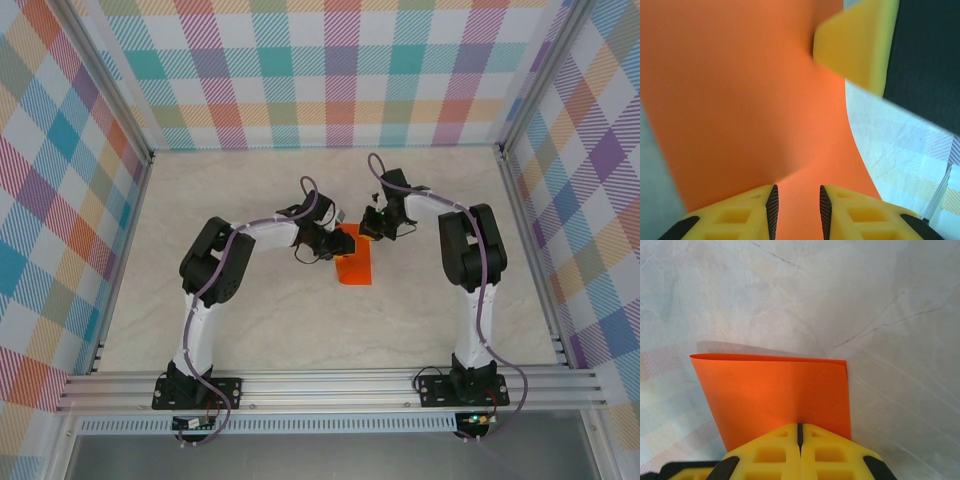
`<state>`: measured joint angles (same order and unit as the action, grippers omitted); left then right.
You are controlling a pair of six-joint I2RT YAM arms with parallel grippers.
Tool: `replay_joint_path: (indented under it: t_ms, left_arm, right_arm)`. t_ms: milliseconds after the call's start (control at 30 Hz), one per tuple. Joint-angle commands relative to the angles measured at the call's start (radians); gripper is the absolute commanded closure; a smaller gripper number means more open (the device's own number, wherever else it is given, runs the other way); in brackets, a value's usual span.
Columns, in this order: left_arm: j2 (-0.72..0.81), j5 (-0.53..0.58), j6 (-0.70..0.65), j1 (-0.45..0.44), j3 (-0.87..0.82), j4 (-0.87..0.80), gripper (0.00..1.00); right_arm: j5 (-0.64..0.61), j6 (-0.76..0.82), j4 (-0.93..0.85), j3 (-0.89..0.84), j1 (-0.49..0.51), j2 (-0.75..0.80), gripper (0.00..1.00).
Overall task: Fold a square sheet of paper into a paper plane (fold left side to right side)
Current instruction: First fold the square sheet of paper in half at the center of the table.
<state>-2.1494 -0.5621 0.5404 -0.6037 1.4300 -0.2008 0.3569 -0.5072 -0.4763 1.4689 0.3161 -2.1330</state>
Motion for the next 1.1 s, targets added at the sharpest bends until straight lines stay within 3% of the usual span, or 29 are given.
replay_joint_path:
  t_ms: [0,367,767,1067]
  left_arm:
    - [0.065,-0.021,-0.04,-0.016,-0.029,-0.002,0.69]
    - [0.035,-0.019,-0.061,-0.026,-0.08,0.001,0.7]
    - [0.143,-0.032,-0.148,-0.058,-0.227,0.006,0.7]
    - [0.259,-0.026,-0.175,-0.151,-0.334,-0.002,0.7]
  right_arm:
    - [-0.042,0.018,-0.064,-0.032,0.008,-0.032,0.96]
    - [-0.053,0.015,-0.07,-0.027,0.015,-0.037,0.96]
    - [-0.063,0.015,-0.079,-0.028,0.017,-0.039,0.96]
    - [-0.065,0.01,-0.077,-0.03,0.02,-0.038,0.96]
